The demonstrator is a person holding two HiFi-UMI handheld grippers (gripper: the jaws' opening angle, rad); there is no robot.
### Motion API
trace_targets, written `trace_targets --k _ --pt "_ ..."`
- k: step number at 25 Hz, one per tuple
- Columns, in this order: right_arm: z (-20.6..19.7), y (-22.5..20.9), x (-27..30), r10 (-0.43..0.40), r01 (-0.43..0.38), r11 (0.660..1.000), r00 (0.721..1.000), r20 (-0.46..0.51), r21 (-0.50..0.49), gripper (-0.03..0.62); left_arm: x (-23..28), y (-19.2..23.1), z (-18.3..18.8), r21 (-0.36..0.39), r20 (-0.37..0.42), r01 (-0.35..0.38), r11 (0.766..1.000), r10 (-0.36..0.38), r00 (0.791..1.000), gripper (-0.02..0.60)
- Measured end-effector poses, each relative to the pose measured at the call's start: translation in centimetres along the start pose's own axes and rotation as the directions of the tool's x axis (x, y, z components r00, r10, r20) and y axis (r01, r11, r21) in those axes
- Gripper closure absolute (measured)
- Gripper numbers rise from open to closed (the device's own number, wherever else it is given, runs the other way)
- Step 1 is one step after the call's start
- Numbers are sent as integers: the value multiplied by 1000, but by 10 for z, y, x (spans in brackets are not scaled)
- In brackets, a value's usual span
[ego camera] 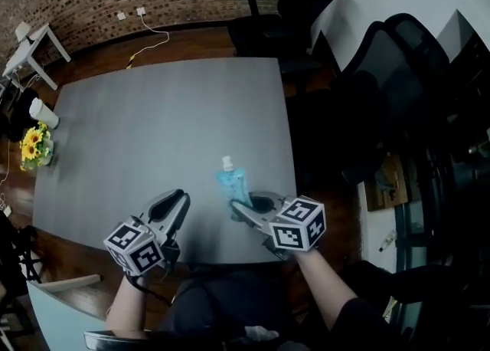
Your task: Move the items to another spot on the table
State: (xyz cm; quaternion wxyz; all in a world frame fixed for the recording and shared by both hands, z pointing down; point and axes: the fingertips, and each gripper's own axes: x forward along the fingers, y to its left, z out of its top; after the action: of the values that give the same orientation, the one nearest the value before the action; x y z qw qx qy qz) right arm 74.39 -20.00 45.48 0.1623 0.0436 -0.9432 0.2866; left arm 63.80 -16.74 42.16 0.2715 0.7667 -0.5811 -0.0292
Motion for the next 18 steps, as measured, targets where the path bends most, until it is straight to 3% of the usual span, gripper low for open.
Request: trace_targets --k 3,11,18 --pt "11 29 34 -3 3 999 1000 -13 -39 556 -36 33 2 -28 13 -28 999 28 1000 588" --pt "36 134 157 90 -108 973 991 -99 -202 556 -135 103 22 -17 97 -36 999 38 995 586" --pt "28 198 230 192 -242 927 962 -194 -285 556 -215 153 18 -76 163 -154 985 165 973 587"
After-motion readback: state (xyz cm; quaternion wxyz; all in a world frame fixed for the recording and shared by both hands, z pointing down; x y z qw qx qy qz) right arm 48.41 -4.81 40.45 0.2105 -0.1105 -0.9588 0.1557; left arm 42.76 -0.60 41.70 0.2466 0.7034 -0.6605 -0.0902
